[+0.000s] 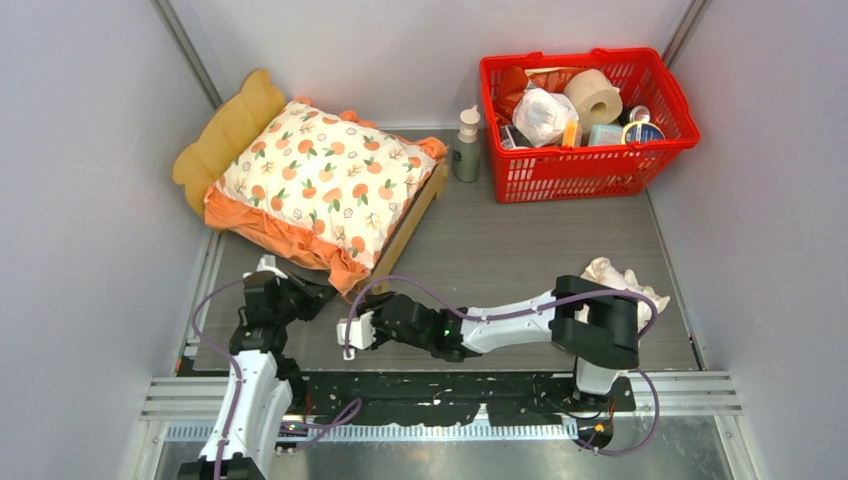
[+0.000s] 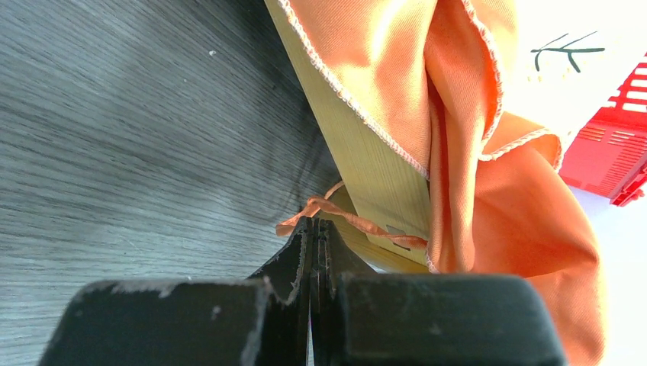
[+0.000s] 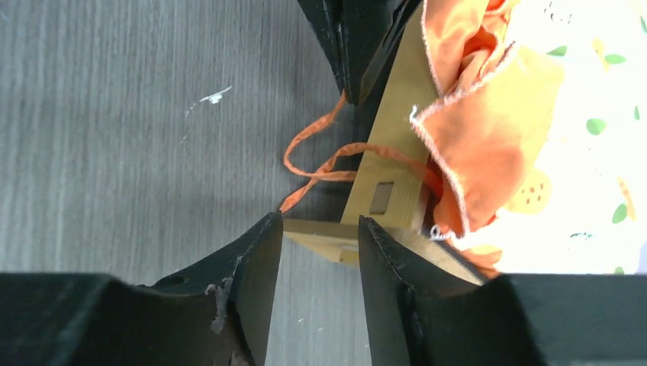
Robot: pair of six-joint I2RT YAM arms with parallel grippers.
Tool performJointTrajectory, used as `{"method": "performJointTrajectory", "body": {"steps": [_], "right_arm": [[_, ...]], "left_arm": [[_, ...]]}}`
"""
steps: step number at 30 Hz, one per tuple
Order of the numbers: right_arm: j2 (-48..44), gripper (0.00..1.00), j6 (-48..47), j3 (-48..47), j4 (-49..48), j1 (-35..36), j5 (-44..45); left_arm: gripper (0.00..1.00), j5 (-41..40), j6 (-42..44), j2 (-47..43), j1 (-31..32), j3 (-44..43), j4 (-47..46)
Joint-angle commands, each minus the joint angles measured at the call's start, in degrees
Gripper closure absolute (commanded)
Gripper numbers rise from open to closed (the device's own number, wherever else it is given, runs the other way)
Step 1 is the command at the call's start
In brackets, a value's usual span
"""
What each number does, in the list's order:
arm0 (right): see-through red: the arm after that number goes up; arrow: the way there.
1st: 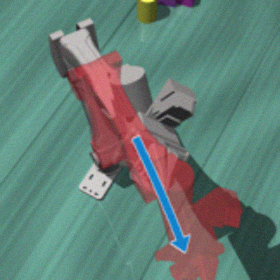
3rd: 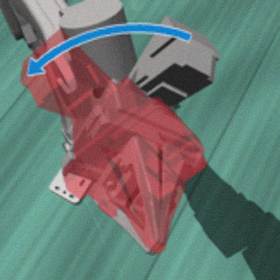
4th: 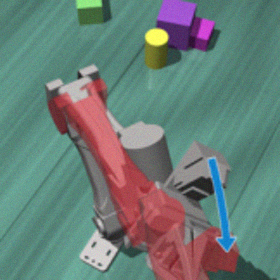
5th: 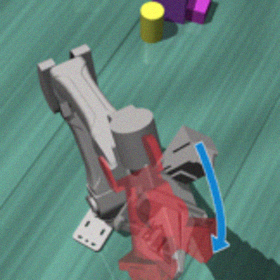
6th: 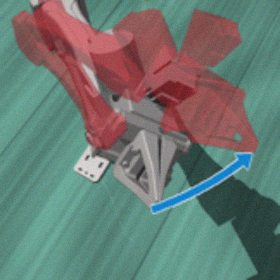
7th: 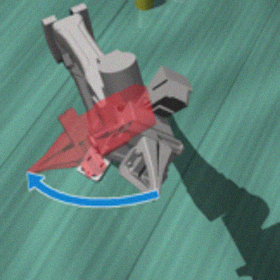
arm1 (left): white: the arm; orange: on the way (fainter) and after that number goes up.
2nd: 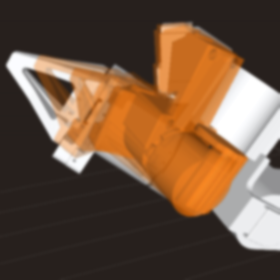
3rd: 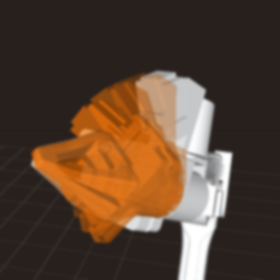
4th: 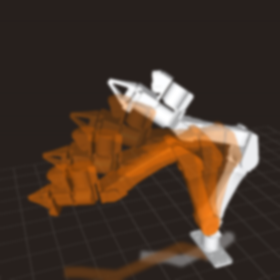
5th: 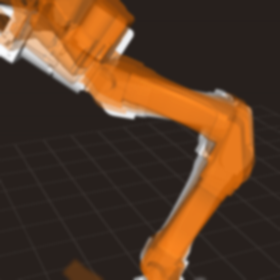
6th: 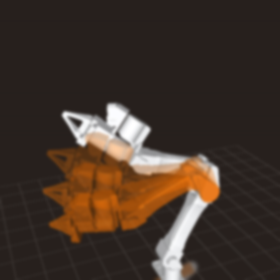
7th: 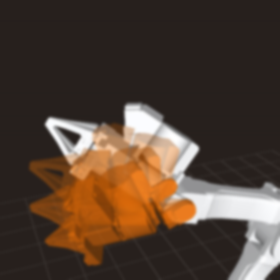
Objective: Set up the pet bed
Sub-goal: Tie the ropes to the bed frame.
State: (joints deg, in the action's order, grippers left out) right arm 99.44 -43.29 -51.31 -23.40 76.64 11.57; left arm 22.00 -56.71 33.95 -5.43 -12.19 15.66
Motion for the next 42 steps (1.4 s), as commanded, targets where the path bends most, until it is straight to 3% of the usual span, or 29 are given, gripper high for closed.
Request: {"method": "performJointTrajectory", "body": {"steps": [1, 3, 6, 10, 13, 15, 21, 31, 38, 40, 42], "right_arm": [[2.8, 0.53, -7.7, -5.6, 1.4, 0.1, 1.3], [4.1, 0.59, -3.0, -8.7, 3.9, 0.1, 1.9], [2.8, 0.63, 13.0, -8.8, 1.6, 0.4, 6.8], [-3.8, 0.59, 35.4, 0.6, -9.3, 1.7, 15.0], [-5.7, 0.57, 56.1, 4.2, -6.3, 1.9, 21.2], [-5.9, 0.55, 63.4, 6.8, -6.9, 1.9, 21.1], [2.7, 0.49, 70.9, 5.9, -10.4, 2.2, 24.2], [17.8, 0.46, 70.7, -4.6, -13.2, 2.4, 31.9], [20.6, 0.52, 76.4, -8.8, -3.5, 2.4, 35.9], [21.0, 0.58, 76.2, -8.3, -4.4, 2.4, 35.2], [20.9, 0.73, 75.7, -7.4, -6.3, 2.5, 34.5]], "left_arm": [[1.00, -0.2, 0.5, -0.6, -0.5, -1.7, -1.3], [1.00, -0.7, 0.8, -0.6, -0.5, -1.9, -0.9], [1.00, -0.8, 1.0, -0.7, -0.7, -2.4, -0.8], [1.00, -1.5, 0.9, -0.2, -0.8, -2.3, -1.9], [1.00, -1.6, 1.2, 0.1, -0.9, -2.8, -1.9], [1.00, -1.5, 1.3, -0.3, -1.0, -2.6, -1.8], [1.00, -1.8, 1.2, -1.6, -1.0, -1.9, -2.0], [1.00, -1.4, 1.7, -1.5, -1.0, -2.2, -1.8], [1.00, -1.1, 1.4, -1.0, -1.0, -1.9, -2.0], [1.00, -0.9, 1.4, -1.0, -1.0, -2.2, -2.0], [1.00, -1.1, 1.4, -0.9, -1.1, -2.4, -1.8]]}}
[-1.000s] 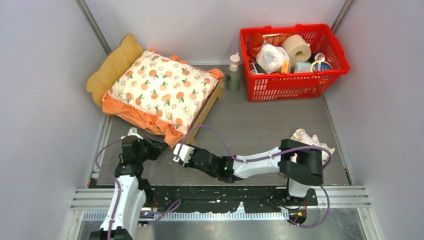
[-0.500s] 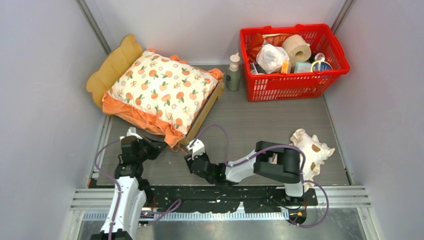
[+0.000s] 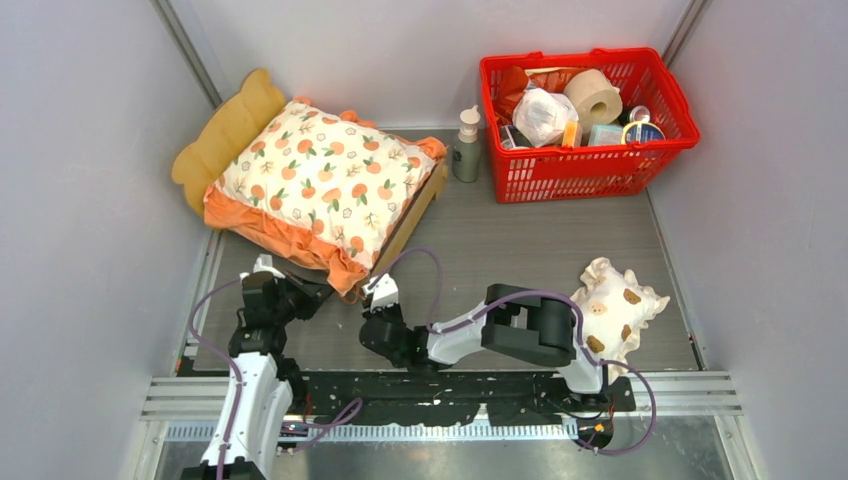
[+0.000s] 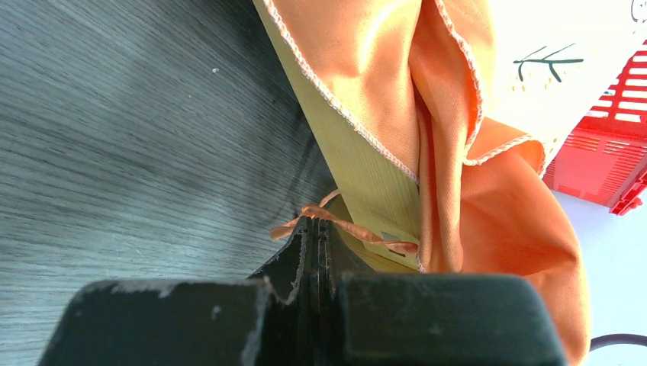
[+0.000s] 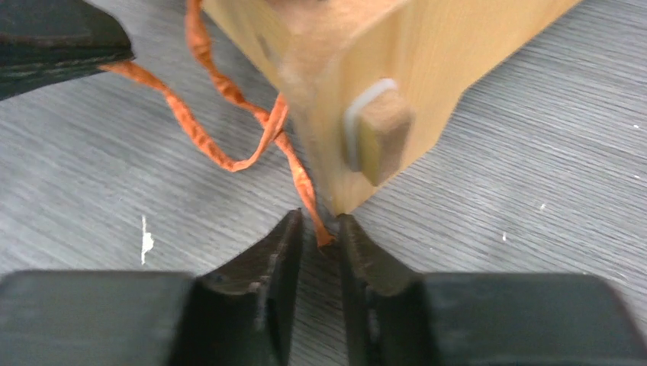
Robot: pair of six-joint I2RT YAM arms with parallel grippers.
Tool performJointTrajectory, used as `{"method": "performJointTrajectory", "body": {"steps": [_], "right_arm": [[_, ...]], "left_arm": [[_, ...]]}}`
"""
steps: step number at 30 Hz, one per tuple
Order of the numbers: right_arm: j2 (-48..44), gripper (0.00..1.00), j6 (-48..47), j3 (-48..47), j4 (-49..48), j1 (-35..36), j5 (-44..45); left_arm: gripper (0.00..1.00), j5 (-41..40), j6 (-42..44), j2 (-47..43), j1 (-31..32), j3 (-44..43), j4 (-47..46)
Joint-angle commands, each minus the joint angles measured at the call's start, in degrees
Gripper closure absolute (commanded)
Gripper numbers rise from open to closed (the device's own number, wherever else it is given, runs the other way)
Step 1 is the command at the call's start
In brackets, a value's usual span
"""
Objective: Set up the pet bed
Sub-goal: Tie the ropes to the bed frame.
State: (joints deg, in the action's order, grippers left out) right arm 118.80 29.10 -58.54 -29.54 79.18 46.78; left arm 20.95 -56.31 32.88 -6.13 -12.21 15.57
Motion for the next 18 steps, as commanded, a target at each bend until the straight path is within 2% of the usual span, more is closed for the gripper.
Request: {"method": "performJointTrajectory", "body": {"steps": [1, 3, 9, 18], "right_arm": [[1.2, 0.88, 3.2, 0.4, -1.0, -0.1, -1.1], [0.8, 0.94, 1.8, 1.3, -2.4, 0.1, -1.8], [-4.6, 0.95, -9.4, 9.1, -17.2, 2.4, -3.2], [-11.1, 0.95, -16.0, 13.6, -23.8, 2.9, -8.1]], "left_arm": [[1.00, 0.0, 1.1, 0.2, -0.4, -2.4, -1.7], [1.00, -0.4, 1.2, 0.2, -0.4, -2.4, -1.7], [1.00, -1.8, 2.2, 0.4, -0.5, -2.6, -1.8], [1.00, -2.3, 3.3, -0.3, -0.5, -2.5, -0.6]]}}
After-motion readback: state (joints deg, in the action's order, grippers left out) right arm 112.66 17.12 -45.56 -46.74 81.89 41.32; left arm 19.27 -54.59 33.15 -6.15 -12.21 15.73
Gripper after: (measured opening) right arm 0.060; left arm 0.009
